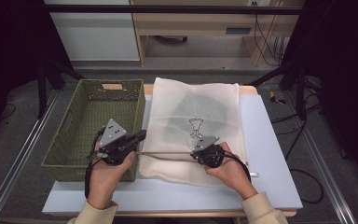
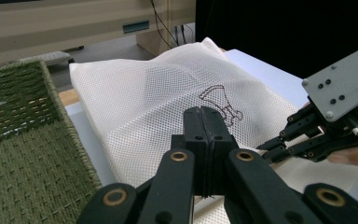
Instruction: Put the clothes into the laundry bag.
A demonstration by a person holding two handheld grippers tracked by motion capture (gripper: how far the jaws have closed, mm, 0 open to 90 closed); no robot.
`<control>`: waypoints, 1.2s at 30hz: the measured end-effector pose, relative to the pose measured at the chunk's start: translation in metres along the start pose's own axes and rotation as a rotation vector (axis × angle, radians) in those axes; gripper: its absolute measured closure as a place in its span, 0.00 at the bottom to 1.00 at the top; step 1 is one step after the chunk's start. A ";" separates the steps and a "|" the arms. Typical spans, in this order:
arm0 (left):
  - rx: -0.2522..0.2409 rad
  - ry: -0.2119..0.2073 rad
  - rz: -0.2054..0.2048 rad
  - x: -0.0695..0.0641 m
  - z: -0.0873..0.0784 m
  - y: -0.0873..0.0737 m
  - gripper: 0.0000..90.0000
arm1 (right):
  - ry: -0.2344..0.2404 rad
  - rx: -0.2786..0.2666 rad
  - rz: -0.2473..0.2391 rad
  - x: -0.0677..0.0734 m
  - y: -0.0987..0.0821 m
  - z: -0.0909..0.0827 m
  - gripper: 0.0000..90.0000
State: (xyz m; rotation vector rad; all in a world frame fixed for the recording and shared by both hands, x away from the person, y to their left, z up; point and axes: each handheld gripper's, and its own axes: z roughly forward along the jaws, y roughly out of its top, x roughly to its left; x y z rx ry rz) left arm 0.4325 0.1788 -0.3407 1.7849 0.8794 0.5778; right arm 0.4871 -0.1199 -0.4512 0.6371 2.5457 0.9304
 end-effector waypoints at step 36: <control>0.030 0.210 -0.043 0.076 -0.062 0.004 1.00 | -0.319 -0.200 0.326 -0.059 -0.021 -0.106 0.08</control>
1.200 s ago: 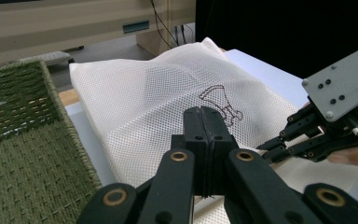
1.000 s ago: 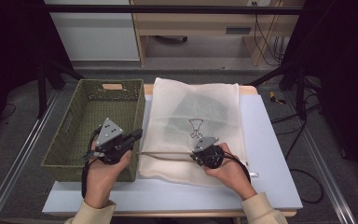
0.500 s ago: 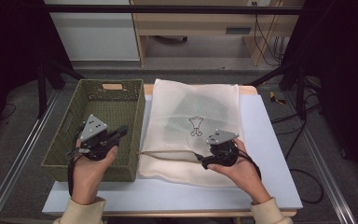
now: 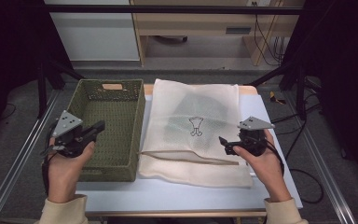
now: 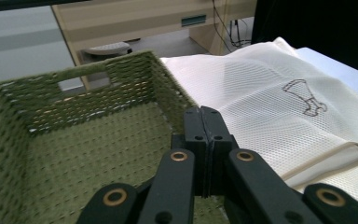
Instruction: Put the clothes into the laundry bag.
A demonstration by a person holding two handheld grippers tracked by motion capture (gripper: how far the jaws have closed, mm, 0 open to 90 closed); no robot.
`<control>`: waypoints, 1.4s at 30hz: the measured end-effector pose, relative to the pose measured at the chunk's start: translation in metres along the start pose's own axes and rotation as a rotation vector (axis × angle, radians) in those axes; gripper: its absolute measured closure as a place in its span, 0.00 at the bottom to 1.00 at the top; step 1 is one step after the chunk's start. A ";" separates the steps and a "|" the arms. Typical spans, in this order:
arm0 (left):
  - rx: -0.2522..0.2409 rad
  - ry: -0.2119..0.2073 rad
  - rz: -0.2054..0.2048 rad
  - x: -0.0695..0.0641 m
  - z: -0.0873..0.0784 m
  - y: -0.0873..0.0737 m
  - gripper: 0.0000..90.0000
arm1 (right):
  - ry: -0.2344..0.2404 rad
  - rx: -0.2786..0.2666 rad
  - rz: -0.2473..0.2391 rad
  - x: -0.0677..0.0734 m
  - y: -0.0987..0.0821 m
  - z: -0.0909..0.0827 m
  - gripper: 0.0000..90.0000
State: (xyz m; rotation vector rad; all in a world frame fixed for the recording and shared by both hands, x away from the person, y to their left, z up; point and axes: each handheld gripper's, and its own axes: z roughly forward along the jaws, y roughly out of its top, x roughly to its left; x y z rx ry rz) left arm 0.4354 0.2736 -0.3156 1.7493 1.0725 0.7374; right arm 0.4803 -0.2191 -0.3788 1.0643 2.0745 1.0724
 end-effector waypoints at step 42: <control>0.100 0.210 -0.057 0.096 -0.029 -0.038 0.12 | -0.141 0.108 0.185 -0.069 -0.079 -0.011 0.07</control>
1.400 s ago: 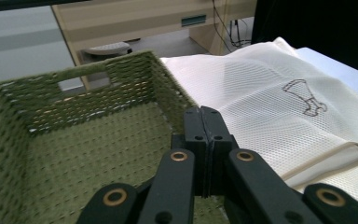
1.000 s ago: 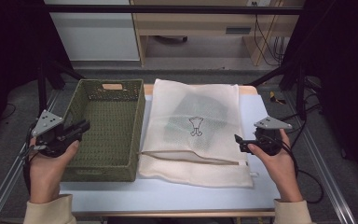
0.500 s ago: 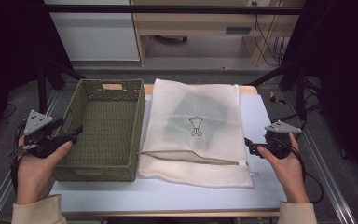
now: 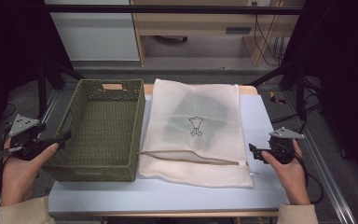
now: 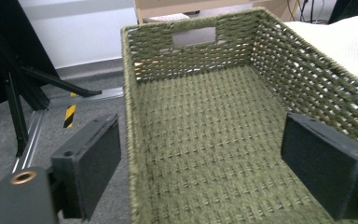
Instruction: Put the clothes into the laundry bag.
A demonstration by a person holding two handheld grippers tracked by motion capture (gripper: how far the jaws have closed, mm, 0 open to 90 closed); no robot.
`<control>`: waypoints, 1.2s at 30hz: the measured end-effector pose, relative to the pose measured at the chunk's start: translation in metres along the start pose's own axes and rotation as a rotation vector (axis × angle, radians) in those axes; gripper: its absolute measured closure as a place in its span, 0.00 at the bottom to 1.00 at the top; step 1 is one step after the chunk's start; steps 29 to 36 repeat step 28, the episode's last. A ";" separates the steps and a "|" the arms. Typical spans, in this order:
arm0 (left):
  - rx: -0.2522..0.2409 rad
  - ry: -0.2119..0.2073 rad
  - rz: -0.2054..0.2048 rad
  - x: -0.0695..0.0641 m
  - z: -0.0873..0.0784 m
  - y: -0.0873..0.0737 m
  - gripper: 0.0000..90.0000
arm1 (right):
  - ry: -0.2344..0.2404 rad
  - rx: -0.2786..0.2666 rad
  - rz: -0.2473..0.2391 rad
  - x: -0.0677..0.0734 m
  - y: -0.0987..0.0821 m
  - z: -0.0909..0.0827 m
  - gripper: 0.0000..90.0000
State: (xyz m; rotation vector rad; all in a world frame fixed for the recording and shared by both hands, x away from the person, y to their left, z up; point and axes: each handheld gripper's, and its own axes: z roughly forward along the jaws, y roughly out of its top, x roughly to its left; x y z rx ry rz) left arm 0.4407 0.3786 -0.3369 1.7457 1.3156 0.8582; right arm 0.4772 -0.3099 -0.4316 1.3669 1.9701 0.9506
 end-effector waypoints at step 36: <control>0.034 -0.020 -0.017 0.024 0.008 -0.025 0.07 | -0.026 0.013 -0.082 0.008 -0.033 0.006 0.10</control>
